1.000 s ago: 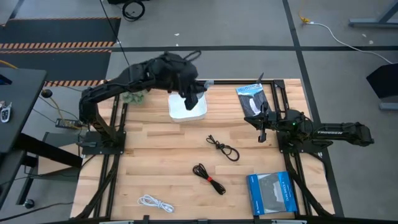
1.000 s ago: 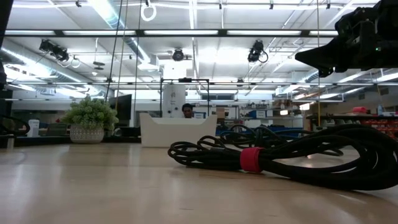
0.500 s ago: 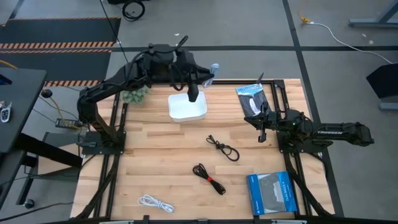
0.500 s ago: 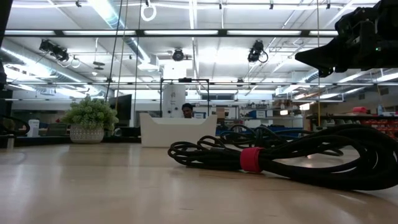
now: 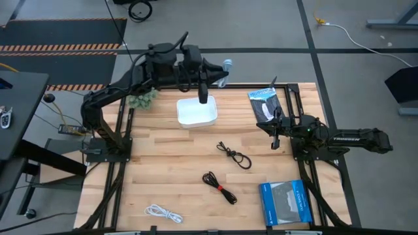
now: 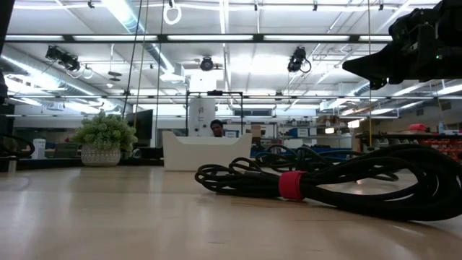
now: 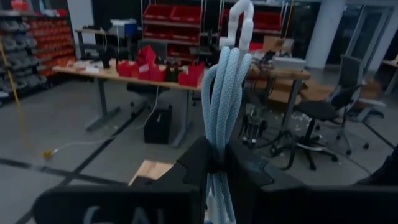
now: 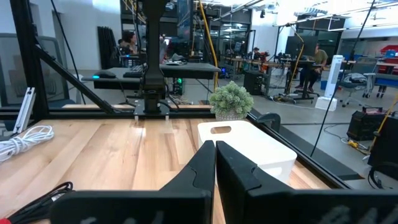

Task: Pick and place USB-C Cables
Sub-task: Put the blue charger cable into the white bin

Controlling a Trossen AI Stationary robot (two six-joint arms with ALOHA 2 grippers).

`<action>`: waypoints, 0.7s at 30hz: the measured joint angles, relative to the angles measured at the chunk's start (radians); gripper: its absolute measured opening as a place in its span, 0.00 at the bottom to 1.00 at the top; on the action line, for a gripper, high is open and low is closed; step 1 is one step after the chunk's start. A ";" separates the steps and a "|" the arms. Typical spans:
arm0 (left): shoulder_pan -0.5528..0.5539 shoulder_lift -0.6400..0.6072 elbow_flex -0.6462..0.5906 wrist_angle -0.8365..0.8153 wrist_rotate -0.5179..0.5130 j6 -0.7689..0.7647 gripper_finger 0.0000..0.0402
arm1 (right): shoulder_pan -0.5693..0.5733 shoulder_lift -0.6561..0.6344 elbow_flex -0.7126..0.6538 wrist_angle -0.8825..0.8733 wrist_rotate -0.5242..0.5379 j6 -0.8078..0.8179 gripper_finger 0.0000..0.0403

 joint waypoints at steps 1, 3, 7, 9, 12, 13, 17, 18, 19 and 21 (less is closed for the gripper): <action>0.000 0.000 0.000 -0.014 0.000 0.000 0.11 | 0.000 0.000 0.000 0.000 0.000 0.000 0.05; 0.004 0.001 0.000 -0.045 -0.001 0.001 0.11 | 0.000 0.000 0.000 0.000 0.000 0.000 0.05; 0.018 0.013 -0.002 -0.089 -0.010 0.023 0.11 | 0.000 0.000 0.000 0.000 0.000 0.000 0.05; 0.024 0.027 -0.002 -0.084 -0.013 0.051 0.11 | 0.000 0.000 0.000 0.000 0.000 0.000 0.05; 0.039 0.044 -0.007 -0.112 -0.017 0.094 0.11 | 0.000 0.000 0.000 0.000 0.000 0.000 0.05; 0.044 0.050 -0.008 -0.127 -0.019 0.104 0.11 | 0.000 0.000 0.000 0.002 0.000 0.000 0.05; 0.069 0.094 -0.010 -0.233 -0.024 0.150 0.11 | 0.000 0.000 0.000 0.011 0.000 0.000 0.05; 0.074 0.104 -0.010 -0.258 -0.024 0.159 0.11 | 0.000 0.002 0.000 0.013 0.000 0.000 0.05; 0.079 0.116 -0.011 -0.275 -0.024 0.166 0.11 | 0.000 0.002 0.000 0.013 0.001 0.000 0.05; 0.087 0.137 -0.011 -0.305 -0.024 0.183 0.11 | 0.000 0.002 0.000 0.013 0.000 0.000 0.05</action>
